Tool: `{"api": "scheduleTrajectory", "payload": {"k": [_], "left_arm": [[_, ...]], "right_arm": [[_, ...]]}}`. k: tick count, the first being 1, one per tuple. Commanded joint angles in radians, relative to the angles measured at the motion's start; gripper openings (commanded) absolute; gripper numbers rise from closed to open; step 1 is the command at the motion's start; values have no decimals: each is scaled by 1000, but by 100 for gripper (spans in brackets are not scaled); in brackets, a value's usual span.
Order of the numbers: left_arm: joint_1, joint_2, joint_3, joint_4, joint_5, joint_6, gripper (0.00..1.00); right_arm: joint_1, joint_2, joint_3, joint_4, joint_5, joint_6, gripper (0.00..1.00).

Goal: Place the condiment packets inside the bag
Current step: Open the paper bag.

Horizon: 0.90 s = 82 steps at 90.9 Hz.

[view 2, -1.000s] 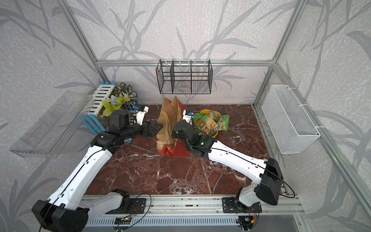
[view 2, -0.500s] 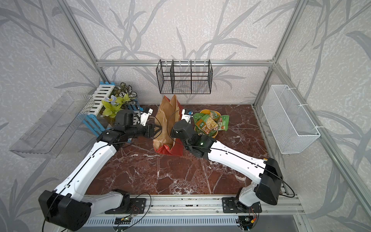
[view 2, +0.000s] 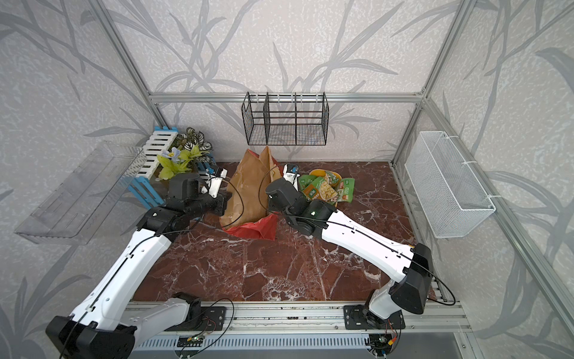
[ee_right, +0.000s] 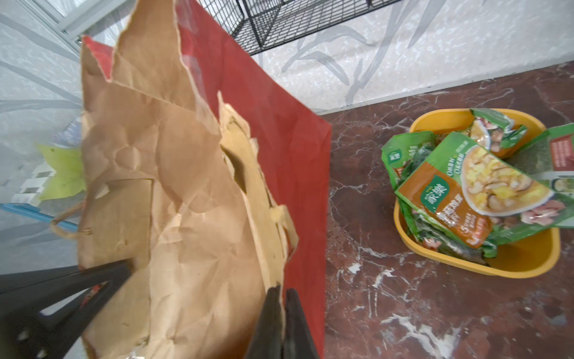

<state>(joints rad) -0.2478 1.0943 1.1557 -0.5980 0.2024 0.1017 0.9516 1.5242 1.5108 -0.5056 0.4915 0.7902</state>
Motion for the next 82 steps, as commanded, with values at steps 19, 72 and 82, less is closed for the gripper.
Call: {"api": "scheduleTrajectory", "payload": {"k": [19, 72, 82], "left_arm": [[4, -47, 80, -161, -179, 248, 0], [-58, -95, 119, -211, -43, 209, 26], [-61, -115, 106, -173, -14, 176, 26]], "right_arm": [[-37, -17, 48, -314, -73, -56, 0], [-37, 52, 119, -347, -239, -86, 0], [-37, 63, 112, -312, -259, -78, 0]]}}
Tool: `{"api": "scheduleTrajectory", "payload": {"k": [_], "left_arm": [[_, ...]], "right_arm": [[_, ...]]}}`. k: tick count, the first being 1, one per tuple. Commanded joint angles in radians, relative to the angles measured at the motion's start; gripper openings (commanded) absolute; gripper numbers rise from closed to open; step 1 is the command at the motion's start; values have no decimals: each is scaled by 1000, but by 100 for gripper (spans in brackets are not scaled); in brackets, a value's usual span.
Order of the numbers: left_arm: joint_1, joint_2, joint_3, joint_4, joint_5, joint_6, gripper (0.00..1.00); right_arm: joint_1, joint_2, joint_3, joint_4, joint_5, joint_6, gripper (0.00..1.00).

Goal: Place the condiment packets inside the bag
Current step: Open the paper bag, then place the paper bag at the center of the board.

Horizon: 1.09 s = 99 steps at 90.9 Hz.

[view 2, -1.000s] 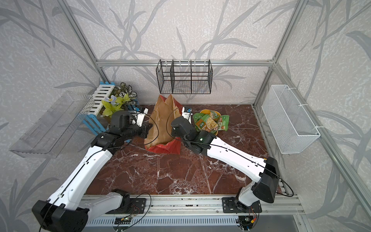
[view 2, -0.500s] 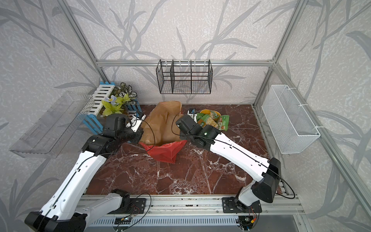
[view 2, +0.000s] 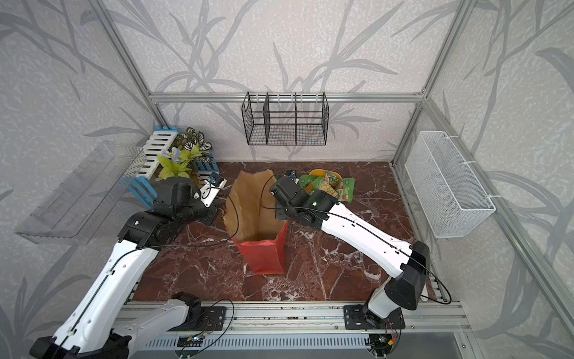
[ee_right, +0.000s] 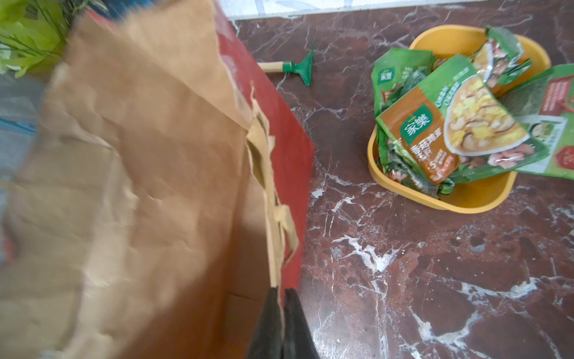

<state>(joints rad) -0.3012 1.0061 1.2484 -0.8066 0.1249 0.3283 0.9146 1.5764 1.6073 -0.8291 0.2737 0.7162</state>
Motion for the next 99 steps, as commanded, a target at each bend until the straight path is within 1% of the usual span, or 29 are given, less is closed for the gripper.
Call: {"api": "scheduleTrajectory", "payload": {"k": [1, 9, 19, 22, 29, 36, 43, 47, 64, 79, 88, 99], "left_arm": [[-8, -29, 12, 40, 66, -54, 26], [-8, -43, 5, 80, 70, -77, 29], [-8, -53, 3, 113, 66, -103, 30], [-7, -56, 3, 120, 65, -109, 33], [-7, -64, 3, 137, 61, -117, 43], [-6, -71, 3, 155, 47, -125, 47], [-5, -76, 2, 175, 31, -133, 47], [-3, -79, -3, 185, 26, -135, 47], [23, -71, -36, 244, 9, -146, 47], [88, -70, -58, 295, 38, -166, 45], [138, -70, -67, 330, 77, -185, 45], [174, -62, -86, 360, 110, -204, 45]], "right_arm": [[0, 11, 14, 16, -43, -3, 0], [0, 15, 12, 35, -46, 1, 0], [1, 24, 15, 52, -51, 7, 0], [0, 27, 17, 58, -55, 10, 0], [0, 32, 23, 73, -66, 16, 0], [1, 34, 24, 94, -81, 33, 0], [0, 34, 21, 127, -103, 44, 0], [-30, 33, 19, 146, -116, 70, 0], [-39, 28, 22, 211, -149, 118, 0], [-52, 30, 4, 251, -194, 156, 0], [-67, 24, -32, 301, -232, 182, 0], [-84, 21, -76, 362, -275, 213, 0]]}}
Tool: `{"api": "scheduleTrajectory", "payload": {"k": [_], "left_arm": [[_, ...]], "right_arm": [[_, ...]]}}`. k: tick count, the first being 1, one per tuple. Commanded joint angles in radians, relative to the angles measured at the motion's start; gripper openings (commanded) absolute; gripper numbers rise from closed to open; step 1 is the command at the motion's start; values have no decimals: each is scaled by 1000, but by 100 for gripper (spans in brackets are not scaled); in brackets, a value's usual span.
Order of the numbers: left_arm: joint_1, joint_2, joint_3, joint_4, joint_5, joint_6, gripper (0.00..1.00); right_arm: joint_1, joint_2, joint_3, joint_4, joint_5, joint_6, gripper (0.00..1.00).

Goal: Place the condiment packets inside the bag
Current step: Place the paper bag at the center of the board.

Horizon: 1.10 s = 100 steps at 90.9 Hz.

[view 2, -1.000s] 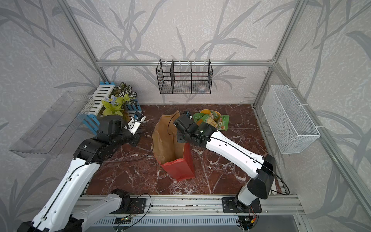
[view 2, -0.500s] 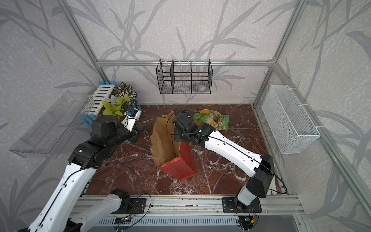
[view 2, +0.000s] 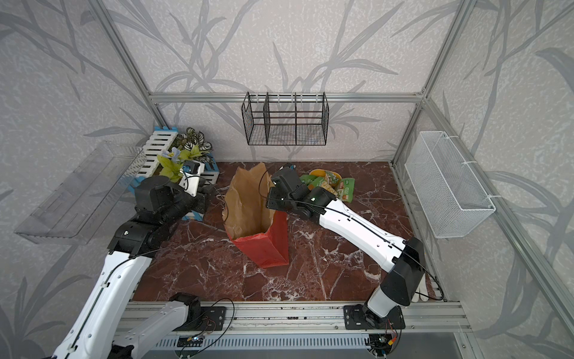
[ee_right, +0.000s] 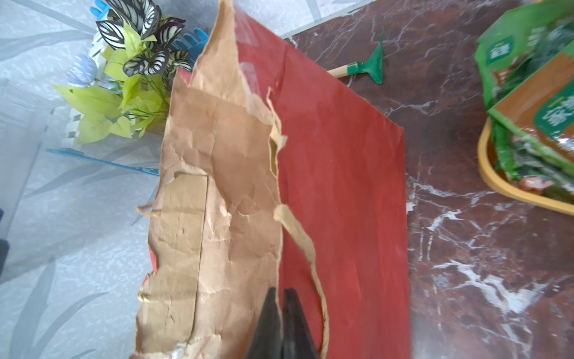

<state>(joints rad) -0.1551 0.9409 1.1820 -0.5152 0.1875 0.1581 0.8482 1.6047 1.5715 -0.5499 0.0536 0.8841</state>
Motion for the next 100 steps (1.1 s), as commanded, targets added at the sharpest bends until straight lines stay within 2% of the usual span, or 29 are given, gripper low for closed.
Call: {"api": "scheduleTrajectory", "payload": {"k": [1, 12, 41, 60, 64, 68, 73, 79, 87, 94, 100], "left_arm": [[31, 4, -22, 72, 50, -35, 45], [65, 5, -58, 111, 74, -47, 45], [147, 6, -121, 160, 164, -66, 46], [256, 5, -176, 195, 245, -75, 52], [285, 7, -187, 204, 267, -80, 53], [310, 14, -194, 210, 285, -83, 55], [338, 20, -207, 224, 299, -86, 60], [370, 33, -223, 242, 317, -91, 68], [408, 56, -252, 268, 351, -97, 82], [434, 75, -288, 308, 367, -102, 98], [449, 88, -321, 342, 377, -106, 100]], "right_arm": [[-20, -7, -45, 88, -60, 47, 0], [-37, -1, -80, 159, -113, 68, 0], [-42, 7, -114, 212, -93, 90, 0], [-65, -13, -180, 224, -75, 94, 15], [-69, -24, -192, 221, -64, 90, 23], [-74, -35, -199, 214, -58, 80, 36], [-75, -54, -204, 200, -45, 61, 54], [-78, -77, -203, 179, -23, 36, 68], [-85, -116, -201, 144, 11, 2, 82], [-102, -155, -200, 111, 34, -23, 89], [-131, -186, -200, 76, 46, -41, 96]]}}
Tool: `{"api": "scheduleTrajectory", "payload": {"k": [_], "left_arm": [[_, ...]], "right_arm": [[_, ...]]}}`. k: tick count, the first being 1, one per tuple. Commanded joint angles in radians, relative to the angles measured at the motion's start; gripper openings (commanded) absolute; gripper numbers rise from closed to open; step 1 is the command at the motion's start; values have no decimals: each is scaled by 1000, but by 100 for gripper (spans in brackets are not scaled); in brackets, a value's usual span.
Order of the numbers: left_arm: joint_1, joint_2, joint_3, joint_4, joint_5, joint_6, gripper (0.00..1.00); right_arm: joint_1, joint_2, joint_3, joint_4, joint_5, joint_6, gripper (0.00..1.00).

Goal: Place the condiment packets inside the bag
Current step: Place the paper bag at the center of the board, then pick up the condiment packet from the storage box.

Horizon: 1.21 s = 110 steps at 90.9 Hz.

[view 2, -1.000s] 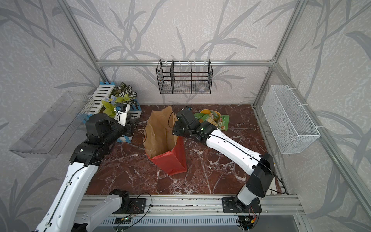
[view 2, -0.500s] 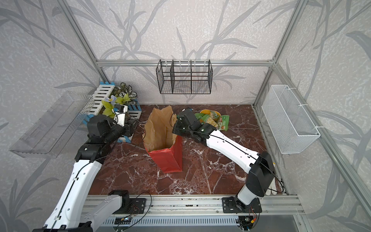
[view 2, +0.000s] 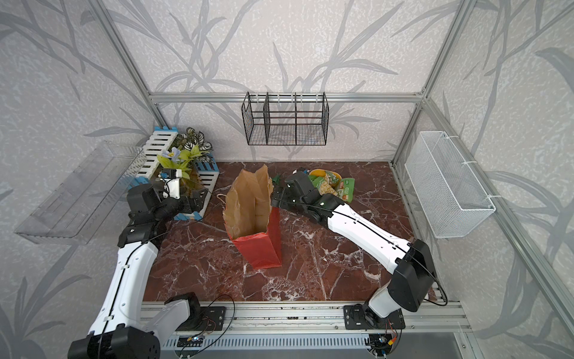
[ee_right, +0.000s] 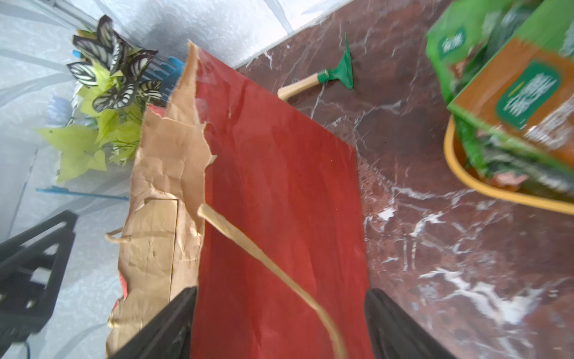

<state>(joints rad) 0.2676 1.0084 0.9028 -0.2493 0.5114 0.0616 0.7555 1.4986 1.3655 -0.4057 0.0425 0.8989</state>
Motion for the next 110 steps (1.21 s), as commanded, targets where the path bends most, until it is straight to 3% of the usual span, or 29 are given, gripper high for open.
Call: {"api": "scheduleTrajectory", "payload": {"k": [1, 28, 41, 54, 83, 110], "left_arm": [[28, 24, -48, 82, 53, -9, 100], [35, 75, -189, 273, -73, -46, 100], [35, 111, -244, 362, -122, -51, 100], [34, 179, -292, 431, -142, -45, 100], [32, 346, -363, 583, 13, -40, 100], [32, 315, -420, 628, 67, -31, 100]], "right_arm": [[-44, -87, 6, -76, 59, -59, 97], [-344, -210, -100, -184, 99, -103, 99], [-531, -239, -241, -49, -12, -125, 99], [-669, -215, -329, 74, -43, -125, 99], [-777, 41, -312, 251, -194, -162, 98], [-791, 286, -179, 298, -330, -212, 88]]}}
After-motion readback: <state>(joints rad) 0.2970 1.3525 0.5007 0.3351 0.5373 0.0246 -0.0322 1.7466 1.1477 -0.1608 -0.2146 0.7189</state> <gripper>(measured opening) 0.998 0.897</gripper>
